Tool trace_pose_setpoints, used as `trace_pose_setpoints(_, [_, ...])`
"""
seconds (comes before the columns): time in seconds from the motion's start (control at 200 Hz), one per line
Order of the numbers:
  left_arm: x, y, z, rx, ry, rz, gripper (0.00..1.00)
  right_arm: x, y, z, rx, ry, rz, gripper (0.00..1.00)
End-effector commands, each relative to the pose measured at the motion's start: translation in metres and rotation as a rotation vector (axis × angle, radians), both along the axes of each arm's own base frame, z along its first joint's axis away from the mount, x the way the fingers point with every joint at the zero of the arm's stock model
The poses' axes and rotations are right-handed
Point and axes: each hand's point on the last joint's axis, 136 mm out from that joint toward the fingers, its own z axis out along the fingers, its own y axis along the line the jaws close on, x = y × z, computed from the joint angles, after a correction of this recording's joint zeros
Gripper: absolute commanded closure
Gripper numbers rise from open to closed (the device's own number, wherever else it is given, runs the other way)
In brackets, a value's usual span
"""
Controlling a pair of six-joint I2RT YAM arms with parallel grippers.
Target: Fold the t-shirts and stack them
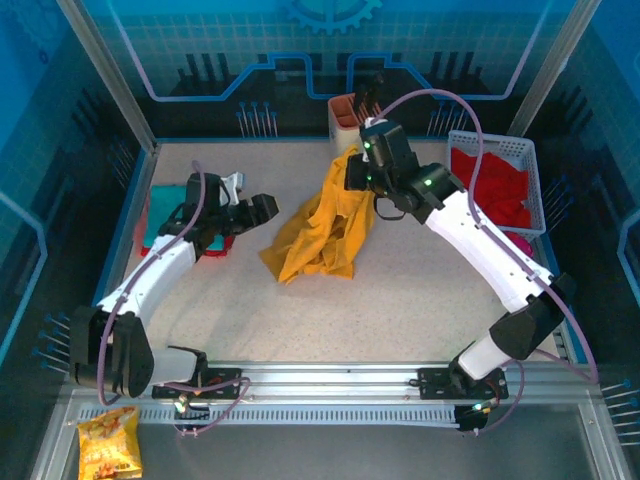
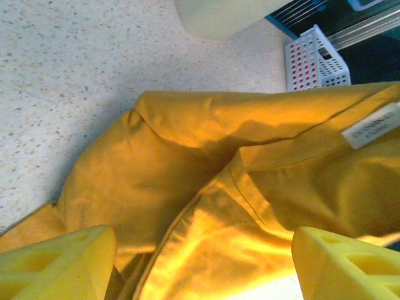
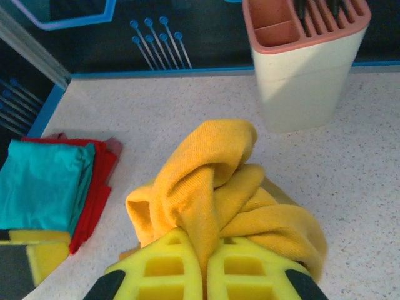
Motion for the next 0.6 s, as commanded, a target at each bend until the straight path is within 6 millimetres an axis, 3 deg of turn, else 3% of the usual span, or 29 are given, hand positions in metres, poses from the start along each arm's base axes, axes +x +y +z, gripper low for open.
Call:
trace_pose_setpoints(0.0, [0.003,-0.01,0.031,-0.06,-0.053,-0.032,0.24,-0.018,0.014,-0.012,0.068,-0.012,-0.06,1.0])
trace_pose_setpoints(0.125, [0.002,-0.003,0.019,-0.03,-0.019,-0.007,0.24,-0.062,0.069,-0.068,0.14,0.121,0.063,0.92])
trace_pose_setpoints(0.18, [0.004,0.002,0.011,-0.024,0.005,0.014,0.24,-0.076,0.088,-0.088,0.138,0.177,0.126,0.77])
trace_pose_setpoints(0.245, [0.007,0.009,0.004,-0.03,0.028,0.045,0.23,-0.083,0.093,-0.107,0.118,0.231,0.166,0.54])
trace_pose_setpoints(0.285, [0.008,0.013,0.001,-0.036,0.039,0.06,0.24,-0.081,0.084,-0.113,0.097,0.253,0.161,0.42])
trace_pose_setpoints(0.375, [0.008,0.013,-0.003,-0.031,0.054,0.056,0.23,-0.06,0.042,-0.116,0.069,0.25,0.076,0.21])
trace_pose_setpoints(0.425, [0.006,0.012,-0.006,-0.026,0.07,0.044,0.22,-0.046,0.02,-0.116,0.08,0.248,0.038,0.01])
trace_pose_setpoints(0.595, [-0.01,0.009,-0.029,-0.019,0.167,0.019,0.21,0.005,-0.043,-0.139,0.03,0.264,-0.098,0.0])
